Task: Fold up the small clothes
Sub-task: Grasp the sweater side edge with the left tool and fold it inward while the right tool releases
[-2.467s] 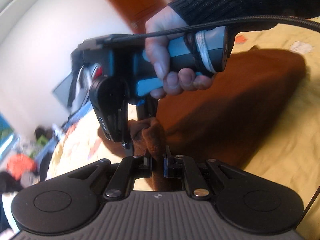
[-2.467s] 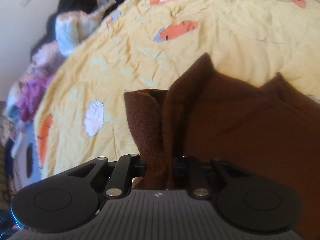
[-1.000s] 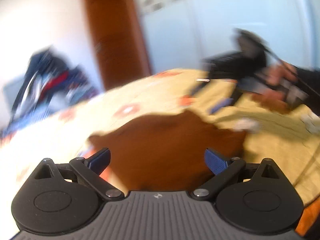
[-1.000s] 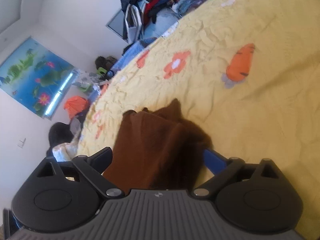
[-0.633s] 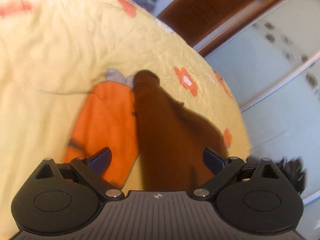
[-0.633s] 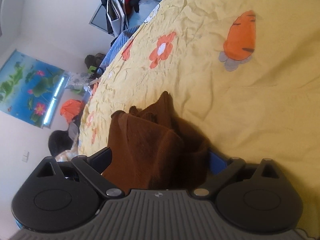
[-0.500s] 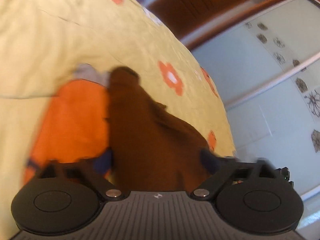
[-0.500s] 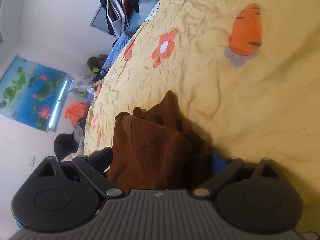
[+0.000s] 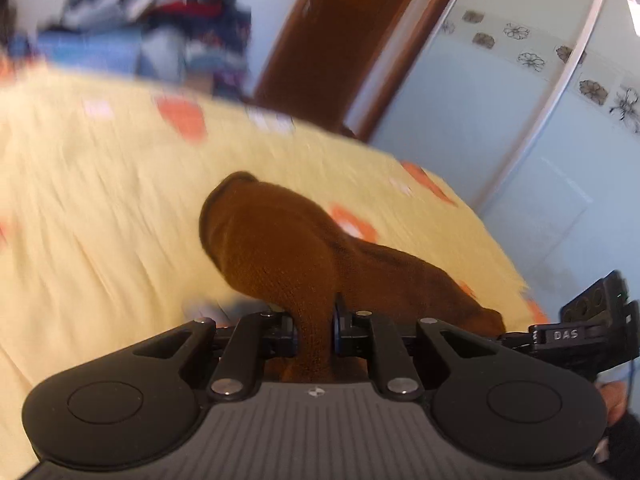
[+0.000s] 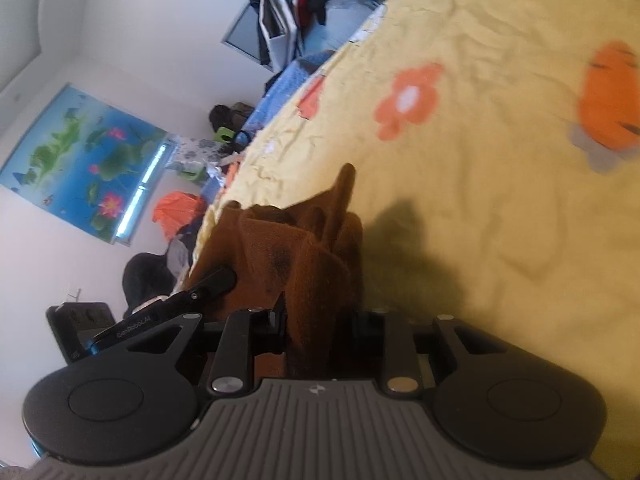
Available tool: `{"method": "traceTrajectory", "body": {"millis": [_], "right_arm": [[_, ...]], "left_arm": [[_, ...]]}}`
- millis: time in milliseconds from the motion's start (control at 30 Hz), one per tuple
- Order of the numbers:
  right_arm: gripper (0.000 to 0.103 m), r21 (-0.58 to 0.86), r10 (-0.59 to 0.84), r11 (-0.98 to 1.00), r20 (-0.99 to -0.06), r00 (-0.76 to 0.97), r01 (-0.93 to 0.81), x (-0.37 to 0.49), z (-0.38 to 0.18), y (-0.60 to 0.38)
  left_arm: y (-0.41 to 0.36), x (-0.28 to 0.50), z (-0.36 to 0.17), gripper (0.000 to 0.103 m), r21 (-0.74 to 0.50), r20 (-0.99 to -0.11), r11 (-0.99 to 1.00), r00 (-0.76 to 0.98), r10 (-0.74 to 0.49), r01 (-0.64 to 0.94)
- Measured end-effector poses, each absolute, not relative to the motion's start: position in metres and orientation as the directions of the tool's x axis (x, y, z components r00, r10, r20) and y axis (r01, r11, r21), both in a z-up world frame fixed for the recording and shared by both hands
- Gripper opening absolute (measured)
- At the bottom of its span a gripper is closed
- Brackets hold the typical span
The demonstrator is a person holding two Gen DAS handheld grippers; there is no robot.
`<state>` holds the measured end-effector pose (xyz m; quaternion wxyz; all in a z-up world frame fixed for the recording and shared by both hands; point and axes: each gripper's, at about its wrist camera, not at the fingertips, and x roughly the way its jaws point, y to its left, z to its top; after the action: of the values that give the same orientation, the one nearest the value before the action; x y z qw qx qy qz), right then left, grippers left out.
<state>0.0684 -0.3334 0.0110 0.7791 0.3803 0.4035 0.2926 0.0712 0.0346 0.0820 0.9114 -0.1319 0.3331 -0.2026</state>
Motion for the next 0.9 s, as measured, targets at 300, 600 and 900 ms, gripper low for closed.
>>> {"method": "traceTrajectory", "body": {"millis": [300,600,900], "right_arm": [[0.075,0.821,0.724,0.567,-0.46,0.514,-0.065,0.086,-0.008,-0.307],[0.077,0.773,0.763,0.612,-0.522,0.381,-0.166,0.016,-0.001,-0.293],[0.02,0.752,0.774,0.625,-0.561,0.293,-0.209,0.004,-0.008,-0.268]], "left_arm": [[0.093,0.058,0.044,0.026,-0.432,-0.655,0.896,0.646,-0.392,0.105],[0.109,-0.009,0.003,0.05,-0.754,-0.546,0.655,0.519,-0.657,0.036],[0.093,-0.014,0.011,0.016,-0.677,-0.619,0.732,0.483,-0.619,0.07]]}}
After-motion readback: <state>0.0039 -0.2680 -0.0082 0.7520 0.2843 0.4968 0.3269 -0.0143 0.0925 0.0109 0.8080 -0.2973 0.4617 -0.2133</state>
